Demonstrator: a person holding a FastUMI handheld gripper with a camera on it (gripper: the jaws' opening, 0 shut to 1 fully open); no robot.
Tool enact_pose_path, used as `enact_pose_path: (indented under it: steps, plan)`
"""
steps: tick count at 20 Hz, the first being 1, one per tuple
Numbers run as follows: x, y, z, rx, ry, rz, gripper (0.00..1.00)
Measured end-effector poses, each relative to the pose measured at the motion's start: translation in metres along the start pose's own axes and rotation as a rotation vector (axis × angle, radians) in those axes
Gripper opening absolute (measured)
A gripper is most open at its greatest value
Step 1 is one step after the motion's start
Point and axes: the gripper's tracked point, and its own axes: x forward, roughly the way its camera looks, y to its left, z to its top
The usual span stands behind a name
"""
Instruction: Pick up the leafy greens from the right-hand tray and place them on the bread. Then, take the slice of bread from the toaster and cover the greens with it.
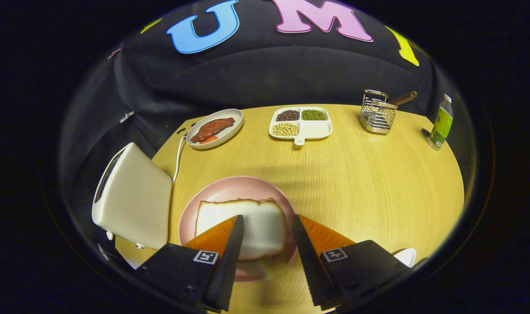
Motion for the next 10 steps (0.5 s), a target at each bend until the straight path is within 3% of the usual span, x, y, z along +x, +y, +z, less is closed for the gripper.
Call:
enact_pose_path:
  steps: [2, 6, 10]
  plan:
    - [-0.010, -0.001, 0.007, -0.011, -0.030, 0.009, 0.82]
    - [-0.044, 0.005, 0.033, -0.015, -0.127, 0.040, 0.95]
    - [-0.097, 0.012, 0.066, -0.106, -0.251, 0.057, 0.99]
